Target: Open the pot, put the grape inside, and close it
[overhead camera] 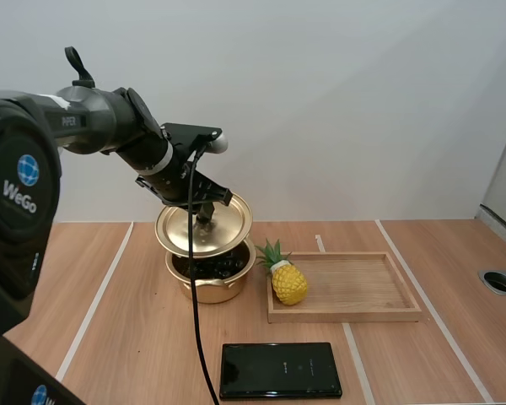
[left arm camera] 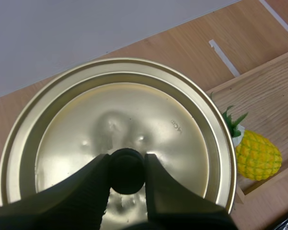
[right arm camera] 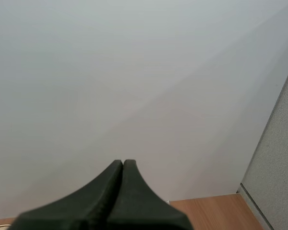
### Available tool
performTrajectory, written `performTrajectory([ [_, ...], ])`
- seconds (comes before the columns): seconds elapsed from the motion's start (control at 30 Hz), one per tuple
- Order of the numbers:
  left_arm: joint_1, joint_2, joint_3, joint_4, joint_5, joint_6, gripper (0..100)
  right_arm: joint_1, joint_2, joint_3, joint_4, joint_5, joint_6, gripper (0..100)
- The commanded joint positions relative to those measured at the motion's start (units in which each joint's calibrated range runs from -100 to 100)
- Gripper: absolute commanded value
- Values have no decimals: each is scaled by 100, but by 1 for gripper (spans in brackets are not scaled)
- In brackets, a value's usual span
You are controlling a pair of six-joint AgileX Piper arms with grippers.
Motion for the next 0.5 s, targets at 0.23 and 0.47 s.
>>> performTrajectory([
  [0.23,-19,395,10,-79,54,-34,0,-23,-65,-36,-40,79,-37,0],
  [0.47,-19,597,10,-99,231,-34,0,-23,-65,-36,-40,99,-37,0],
])
